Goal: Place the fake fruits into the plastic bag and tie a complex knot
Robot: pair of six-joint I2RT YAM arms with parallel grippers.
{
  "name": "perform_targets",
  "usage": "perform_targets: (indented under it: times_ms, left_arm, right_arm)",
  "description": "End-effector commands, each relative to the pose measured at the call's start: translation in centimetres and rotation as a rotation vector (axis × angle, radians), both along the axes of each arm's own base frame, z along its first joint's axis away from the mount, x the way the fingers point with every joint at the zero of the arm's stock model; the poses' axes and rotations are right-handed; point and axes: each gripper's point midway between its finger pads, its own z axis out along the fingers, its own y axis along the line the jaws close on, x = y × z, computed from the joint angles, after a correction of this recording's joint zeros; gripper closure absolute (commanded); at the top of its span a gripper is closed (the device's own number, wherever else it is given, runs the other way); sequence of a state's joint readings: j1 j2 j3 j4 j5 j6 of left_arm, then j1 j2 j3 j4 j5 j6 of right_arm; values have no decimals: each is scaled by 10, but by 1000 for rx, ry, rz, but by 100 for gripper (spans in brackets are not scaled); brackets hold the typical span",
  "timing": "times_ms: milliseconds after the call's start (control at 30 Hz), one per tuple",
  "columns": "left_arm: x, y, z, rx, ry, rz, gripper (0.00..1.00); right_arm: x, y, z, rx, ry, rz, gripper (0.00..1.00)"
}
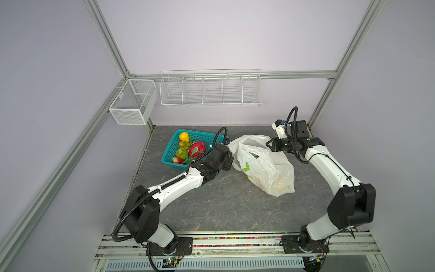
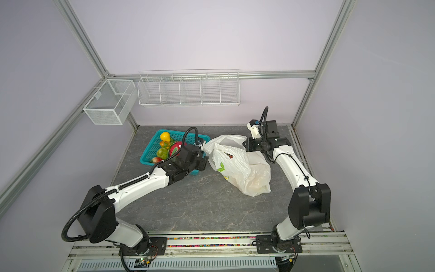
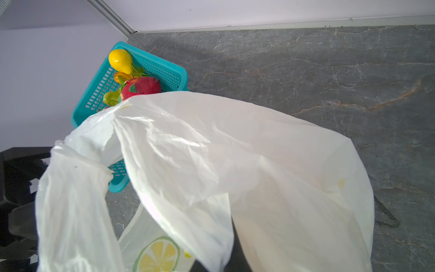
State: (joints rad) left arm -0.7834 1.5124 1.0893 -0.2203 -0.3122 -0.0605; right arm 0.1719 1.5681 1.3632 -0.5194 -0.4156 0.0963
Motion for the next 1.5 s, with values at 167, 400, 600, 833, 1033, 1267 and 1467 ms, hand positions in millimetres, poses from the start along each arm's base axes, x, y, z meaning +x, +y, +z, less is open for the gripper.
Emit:
perform_targets:
  times_ms: [167, 400, 600, 833, 1033, 1267, 1467]
  left_arm:
    - [2, 23, -1, 108, 13, -14, 28]
    - [6, -2, 10, 9, 5, -118, 23]
    - [15, -22, 22, -54, -26, -157, 20]
    - [34, -46, 39, -96, -83, -193, 26]
    - [27, -61, 41, -133, -22, -260, 70]
    - [-20, -64, 81, -380, 94, -331, 100]
    - [-24, -51, 86, -536, 173, -179, 100]
  right_arm:
    - [-4, 1, 5, -7, -16, 20, 93]
    - [-5, 1, 5, -6, -18, 21, 93]
    - [-5, 2, 5, -1, -17, 22, 93]
    - [-4, 3, 4, 1, -11, 23, 93]
    - [5, 3, 11, 0, -29, 11, 93]
    - [47, 15, 20, 27, -42, -15, 88]
    - [57, 31, 34, -82, -64, -9, 55]
